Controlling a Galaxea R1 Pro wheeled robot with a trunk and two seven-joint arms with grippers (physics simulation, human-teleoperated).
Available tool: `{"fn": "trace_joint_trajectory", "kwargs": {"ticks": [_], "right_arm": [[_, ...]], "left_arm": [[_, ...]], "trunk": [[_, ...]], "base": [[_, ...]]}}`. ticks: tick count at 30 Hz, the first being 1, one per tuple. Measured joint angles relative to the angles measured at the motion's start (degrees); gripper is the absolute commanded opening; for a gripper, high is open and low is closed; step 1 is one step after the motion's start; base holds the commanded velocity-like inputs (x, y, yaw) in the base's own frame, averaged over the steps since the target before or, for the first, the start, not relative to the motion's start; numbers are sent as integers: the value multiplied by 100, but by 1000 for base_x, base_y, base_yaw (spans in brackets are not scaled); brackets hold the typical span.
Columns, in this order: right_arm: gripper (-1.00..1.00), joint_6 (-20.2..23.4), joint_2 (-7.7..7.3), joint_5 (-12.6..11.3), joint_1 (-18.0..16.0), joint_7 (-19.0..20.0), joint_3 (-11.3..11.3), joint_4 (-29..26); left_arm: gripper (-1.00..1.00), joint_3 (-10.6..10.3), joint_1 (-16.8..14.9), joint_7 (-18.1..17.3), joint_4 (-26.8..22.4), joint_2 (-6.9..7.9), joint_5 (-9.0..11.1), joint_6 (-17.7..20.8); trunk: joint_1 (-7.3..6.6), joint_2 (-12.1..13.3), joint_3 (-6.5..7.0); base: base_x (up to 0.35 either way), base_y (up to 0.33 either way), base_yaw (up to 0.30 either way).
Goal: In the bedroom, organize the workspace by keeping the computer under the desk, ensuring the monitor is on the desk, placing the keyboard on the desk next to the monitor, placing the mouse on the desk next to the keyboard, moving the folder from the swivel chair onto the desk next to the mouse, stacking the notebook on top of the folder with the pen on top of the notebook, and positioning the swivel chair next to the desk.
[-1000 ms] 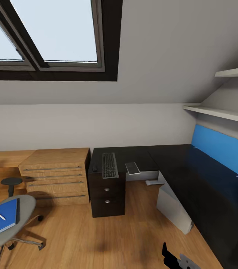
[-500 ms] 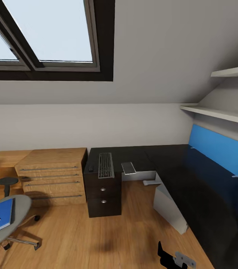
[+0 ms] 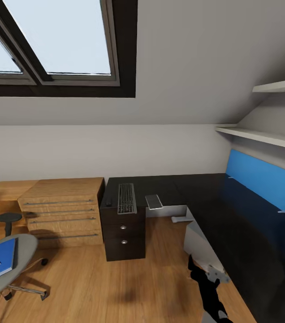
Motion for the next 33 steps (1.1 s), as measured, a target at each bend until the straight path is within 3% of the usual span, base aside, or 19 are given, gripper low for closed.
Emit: {"fn": "trace_joint_trajectory", "kwargs": {"ticks": [1,2,6,10,13,16,18,21,33], "right_arm": [[100,194,-95,4,-5,-224,2,-354],[100,706,-295,120,-10,-790,9,-1054],[100,2076,-718,528,-12,-2268,21,-2689],[100,3323,-941,860,-12,-3636,16,-4034],[100,3796,-1039,951,-6,-4257,18,-4738],[100,4033,-1098,998,12,-4578,28,-5216],[100,4233,-1113,1169,149,-4877,254,-5707],[100,4272,-1109,1278,205,-4939,452,-5823],[100,4224,-1108,1294,230,-4961,532,-6000]], "left_arm": [[100,0,0,-1,13,0,0,-1],[100,2,0,-2,36,0,0,-3],[100,7,0,-3,68,5,0,-11],[100,9,1,-3,86,7,0,-19],[100,9,0,-3,97,12,0,-23],[100,10,1,-8,131,15,1,-32],[100,10,-1,-12,190,17,-9,-44],[100,10,-2,-14,203,18,-14,-36],[100,18,-2,-13,213,52,-12,-26]], "trunk": [[0,0,-1],[0,0,0],[0,0,-1],[0,0,-1],[-1,0,-1],[0,0,-1],[1,1,-1],[2,1,-1],[3,1,6]], "base": [[0,0,0],[0,0,0],[0,0,0],[0,0,0],[0,0,0],[-23,-22,0],[-149,-145,0],[-205,-205,0],[-265,-167,-33]]}}
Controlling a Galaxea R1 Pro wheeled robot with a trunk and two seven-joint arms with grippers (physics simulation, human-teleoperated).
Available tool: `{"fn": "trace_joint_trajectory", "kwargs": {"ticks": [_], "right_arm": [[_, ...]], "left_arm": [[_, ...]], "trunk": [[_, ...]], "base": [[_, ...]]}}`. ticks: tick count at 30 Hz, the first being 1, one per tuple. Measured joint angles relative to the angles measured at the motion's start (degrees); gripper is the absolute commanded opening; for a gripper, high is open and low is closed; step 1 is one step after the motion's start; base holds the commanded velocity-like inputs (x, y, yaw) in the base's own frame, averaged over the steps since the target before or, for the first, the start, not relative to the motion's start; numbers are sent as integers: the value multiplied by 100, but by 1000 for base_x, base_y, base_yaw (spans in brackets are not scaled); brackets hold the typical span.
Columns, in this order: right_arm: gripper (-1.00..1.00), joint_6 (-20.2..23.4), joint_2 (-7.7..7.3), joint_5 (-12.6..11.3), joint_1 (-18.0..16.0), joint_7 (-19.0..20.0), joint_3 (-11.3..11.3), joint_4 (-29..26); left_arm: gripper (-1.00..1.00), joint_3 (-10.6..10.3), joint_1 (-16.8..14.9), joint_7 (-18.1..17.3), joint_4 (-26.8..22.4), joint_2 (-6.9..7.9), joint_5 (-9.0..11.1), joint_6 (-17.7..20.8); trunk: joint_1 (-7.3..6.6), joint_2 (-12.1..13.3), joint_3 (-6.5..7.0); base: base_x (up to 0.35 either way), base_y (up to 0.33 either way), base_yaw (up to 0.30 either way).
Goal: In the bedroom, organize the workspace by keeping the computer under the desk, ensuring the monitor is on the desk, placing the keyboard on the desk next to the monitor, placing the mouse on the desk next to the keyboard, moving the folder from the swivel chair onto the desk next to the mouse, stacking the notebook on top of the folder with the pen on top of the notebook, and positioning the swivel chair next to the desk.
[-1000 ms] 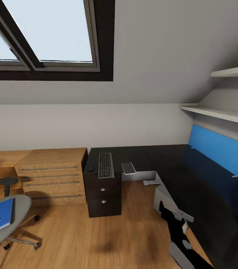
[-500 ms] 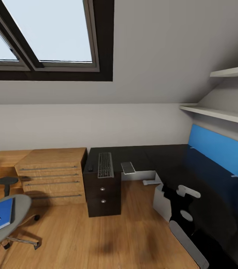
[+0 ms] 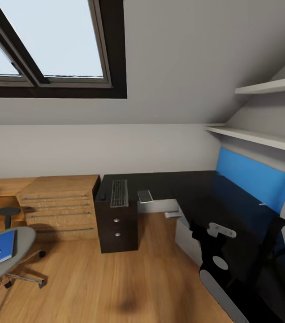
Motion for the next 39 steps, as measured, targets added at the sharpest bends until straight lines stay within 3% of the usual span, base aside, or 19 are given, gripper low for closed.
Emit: {"fn": "trace_joint_trajectory", "kwargs": {"ticks": [14,28,32,33,39], "right_arm": [[100,-8,3,-3,1,7,15,68],[100,-16,9,-1,1,7,17,95],[100,-71,10,4,0,6,26,143],[100,-137,9,7,-1,6,26,147],[100,-152,10,3,0,22,35,231]], "left_arm": [[100,-1,-1,4,-2,-1,-3,-3],[100,-10,1,-25,3,91,-7,-2],[100,-3,2,-24,-2,110,-5,-23],[100,13,3,-21,-6,216,7,-28],[100,18,0,-12,-14,280,21,-33]], "trunk": [[-3,2,41],[-4,0,41],[-3,0,41],[-4,-2,41],[-2,0,41]], "base": [[-282,-90,-243],[41,-309,-271],[5,-302,-62],[0,-149,-6],[-50,-165,-1]]}}
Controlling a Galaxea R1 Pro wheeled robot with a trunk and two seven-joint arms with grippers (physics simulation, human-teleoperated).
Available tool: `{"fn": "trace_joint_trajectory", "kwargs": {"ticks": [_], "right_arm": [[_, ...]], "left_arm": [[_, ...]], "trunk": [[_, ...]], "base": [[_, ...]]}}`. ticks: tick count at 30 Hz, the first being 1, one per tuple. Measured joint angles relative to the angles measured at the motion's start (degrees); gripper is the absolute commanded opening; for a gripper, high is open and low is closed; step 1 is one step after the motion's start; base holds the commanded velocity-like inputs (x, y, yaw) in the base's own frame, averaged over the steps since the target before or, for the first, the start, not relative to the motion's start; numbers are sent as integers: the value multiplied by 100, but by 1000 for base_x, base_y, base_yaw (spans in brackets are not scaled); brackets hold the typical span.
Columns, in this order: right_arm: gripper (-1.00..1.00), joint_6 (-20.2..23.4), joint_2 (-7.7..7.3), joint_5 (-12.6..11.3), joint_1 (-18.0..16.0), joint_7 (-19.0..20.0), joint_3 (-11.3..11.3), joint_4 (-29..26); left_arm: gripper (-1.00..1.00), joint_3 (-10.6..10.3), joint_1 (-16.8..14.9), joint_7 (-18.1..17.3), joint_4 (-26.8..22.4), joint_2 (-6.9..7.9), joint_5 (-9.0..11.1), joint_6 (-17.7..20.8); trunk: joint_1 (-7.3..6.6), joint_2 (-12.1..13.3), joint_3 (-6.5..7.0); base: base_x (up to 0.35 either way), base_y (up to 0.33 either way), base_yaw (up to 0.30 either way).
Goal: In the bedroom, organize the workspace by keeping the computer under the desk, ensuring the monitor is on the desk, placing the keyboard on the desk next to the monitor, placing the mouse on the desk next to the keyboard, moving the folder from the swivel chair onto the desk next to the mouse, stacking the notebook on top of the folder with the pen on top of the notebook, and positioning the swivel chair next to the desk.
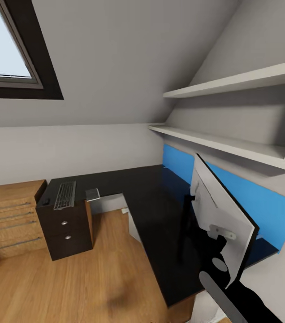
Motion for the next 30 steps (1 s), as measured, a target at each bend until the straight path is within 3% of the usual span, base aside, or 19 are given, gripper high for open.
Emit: {"fn": "trace_joint_trajectory", "kwargs": {"ticks": [12,16,18,19,21,25,30], "right_arm": [[100,-63,0,17,-1,31,78,373],[100,-121,0,42,0,42,91,419],[100,-132,0,69,0,45,94,417],[100,-137,1,122,0,46,109,413],[100,-140,1,207,0,47,143,416],[100,-136,-1,439,0,37,242,414],[100,-135,-8,533,1,44,267,420]], "left_arm": [[100,74,0,-4,163,131,41,5],[100,81,-1,-88,1015,149,59,-174],[100,80,-1,-340,1550,152,61,-542],[100,86,-2,-805,1935,154,73,-1064],[100,86,-4,-1370,2188,155,76,-1559],[100,93,-1,-2131,2408,156,75,-2064],[100,90,-4,-2263,2450,139,71,-2151]], "trunk": [[-1,-1,0],[-1,-1,-1],[-1,-1,0],[-1,-1,-1],[-1,-1,0],[-2,-1,-5],[-1,-1,-26]], "base": [[-33,-305,0],[-1,-316,0],[0,-316,0],[0,-316,4],[10,-316,27],[77,-316,143],[50,-204,218]]}}
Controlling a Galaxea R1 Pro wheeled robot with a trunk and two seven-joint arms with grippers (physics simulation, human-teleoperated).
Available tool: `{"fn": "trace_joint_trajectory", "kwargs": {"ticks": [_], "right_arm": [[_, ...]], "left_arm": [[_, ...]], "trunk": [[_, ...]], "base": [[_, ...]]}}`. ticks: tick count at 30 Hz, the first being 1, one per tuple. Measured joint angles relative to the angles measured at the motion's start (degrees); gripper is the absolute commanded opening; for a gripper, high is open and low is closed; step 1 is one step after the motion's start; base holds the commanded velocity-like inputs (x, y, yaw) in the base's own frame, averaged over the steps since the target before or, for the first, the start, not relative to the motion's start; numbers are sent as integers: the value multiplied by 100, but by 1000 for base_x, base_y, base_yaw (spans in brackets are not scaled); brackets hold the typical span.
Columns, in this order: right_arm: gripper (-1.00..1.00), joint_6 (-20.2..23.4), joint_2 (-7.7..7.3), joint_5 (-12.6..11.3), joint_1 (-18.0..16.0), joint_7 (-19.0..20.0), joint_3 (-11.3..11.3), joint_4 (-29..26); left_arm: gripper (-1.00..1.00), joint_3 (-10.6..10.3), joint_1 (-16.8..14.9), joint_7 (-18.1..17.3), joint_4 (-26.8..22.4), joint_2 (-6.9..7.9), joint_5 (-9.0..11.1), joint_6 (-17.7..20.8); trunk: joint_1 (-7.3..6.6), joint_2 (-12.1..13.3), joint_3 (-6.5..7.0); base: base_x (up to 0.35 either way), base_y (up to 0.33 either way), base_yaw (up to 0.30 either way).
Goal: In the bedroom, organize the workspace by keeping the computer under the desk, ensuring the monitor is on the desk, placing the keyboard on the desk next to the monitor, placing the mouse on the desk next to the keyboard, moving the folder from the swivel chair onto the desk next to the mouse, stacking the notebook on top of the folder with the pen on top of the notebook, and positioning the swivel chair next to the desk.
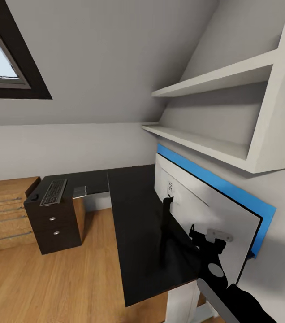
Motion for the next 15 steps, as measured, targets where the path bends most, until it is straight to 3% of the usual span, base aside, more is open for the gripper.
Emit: {"fn": "trace_joint_trajectory", "kwargs": {"ticks": [4,5,6,15], "right_arm": [[100,0,0,14,0,11,9,11],[100,0,0,15,-1,9,6,7],[100,0,0,15,-1,9,6,7],[100,-2,-3,21,0,9,1,-15]], "left_arm": [[100,-2,2,-1,3,14,56,-2],[100,3,1,-12,2,17,261,-4],[100,-4,0,-15,3,16,300,-5],[100,-2,-1,-18,4,22,473,-11]], "trunk": [[0,0,-25],[0,0,-31],[0,0,-38],[0,3,-95]], "base": [[3,-58,199],[1,-212,195],[0,-239,194],[11,-265,181]]}}
